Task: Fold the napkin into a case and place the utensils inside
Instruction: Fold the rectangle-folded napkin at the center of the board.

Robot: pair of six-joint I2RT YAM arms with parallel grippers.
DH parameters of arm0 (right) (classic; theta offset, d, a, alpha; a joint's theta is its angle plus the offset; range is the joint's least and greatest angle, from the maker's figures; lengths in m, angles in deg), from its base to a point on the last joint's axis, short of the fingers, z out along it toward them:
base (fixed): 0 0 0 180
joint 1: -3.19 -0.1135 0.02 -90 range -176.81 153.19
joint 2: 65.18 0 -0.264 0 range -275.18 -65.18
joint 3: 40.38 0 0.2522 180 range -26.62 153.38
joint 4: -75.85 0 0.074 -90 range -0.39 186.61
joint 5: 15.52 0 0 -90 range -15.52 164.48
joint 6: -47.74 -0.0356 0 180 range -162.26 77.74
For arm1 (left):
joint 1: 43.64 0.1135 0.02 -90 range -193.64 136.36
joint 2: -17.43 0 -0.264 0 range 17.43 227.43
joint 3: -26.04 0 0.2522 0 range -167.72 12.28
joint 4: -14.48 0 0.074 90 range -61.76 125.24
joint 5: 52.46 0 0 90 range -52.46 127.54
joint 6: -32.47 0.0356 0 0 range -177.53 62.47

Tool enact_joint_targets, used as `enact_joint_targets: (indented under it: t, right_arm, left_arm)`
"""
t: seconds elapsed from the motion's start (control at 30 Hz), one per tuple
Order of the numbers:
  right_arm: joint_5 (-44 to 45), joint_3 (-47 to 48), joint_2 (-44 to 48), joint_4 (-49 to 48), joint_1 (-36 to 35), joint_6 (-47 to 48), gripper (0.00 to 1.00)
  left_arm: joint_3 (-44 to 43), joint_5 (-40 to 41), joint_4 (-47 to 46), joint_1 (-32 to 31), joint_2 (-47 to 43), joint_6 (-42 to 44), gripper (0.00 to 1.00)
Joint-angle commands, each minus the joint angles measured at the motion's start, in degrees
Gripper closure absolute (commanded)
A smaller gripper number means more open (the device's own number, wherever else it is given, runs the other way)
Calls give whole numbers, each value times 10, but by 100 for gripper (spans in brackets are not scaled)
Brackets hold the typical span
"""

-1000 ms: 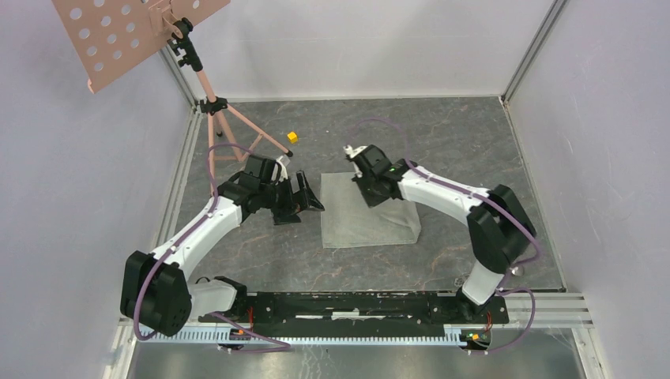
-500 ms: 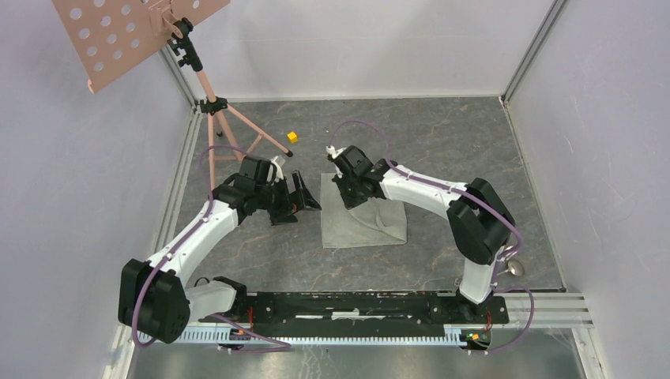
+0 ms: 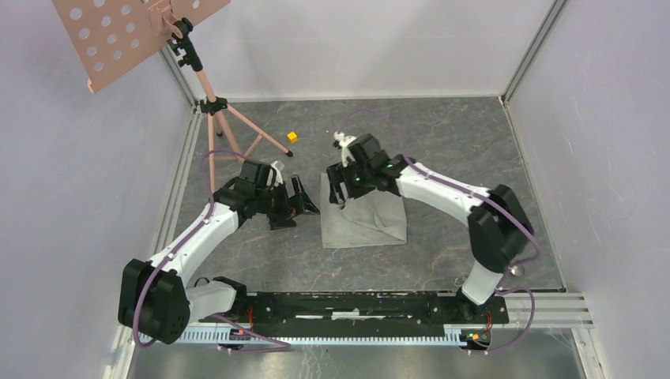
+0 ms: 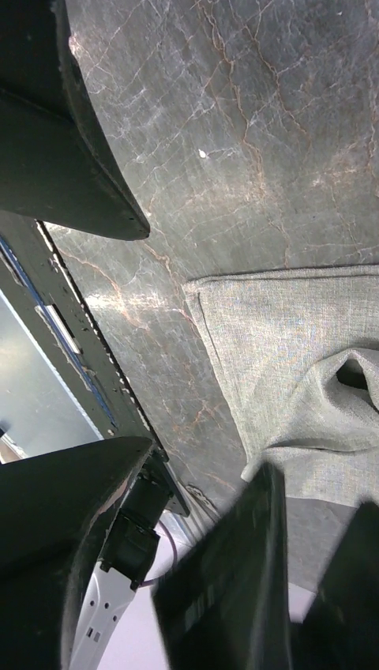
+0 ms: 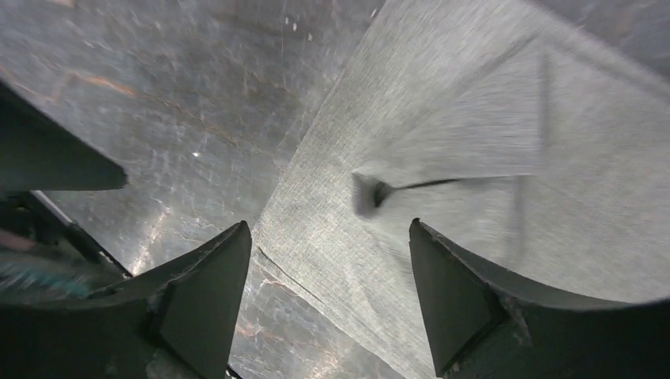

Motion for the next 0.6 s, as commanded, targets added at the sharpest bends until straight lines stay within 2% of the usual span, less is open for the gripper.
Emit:
enact_joint_targets:
  t: [0.0, 0.13, 0.27, 0.4, 0.57]
  right_arm:
    - [-46, -57, 91, -62, 62, 3, 19]
    - [-74, -84, 83, -94, 118, 8, 14]
    - [-102, -73, 27, -114, 147, 4, 21]
    - [-131, -75, -20, -146, 157, -5, 45]
    - [-122, -81, -43, -159, 157, -4, 38]
  left_arm:
    - [10, -18, -36, 3, -2, -2, 0]
    - [7, -31, -43, 3, 4, -9, 0]
    - [4, -31, -37, 3, 2, -7, 0]
    - [3, -31, -30, 3, -7, -7, 0]
    - [1, -28, -26, 3, -5, -6, 0]
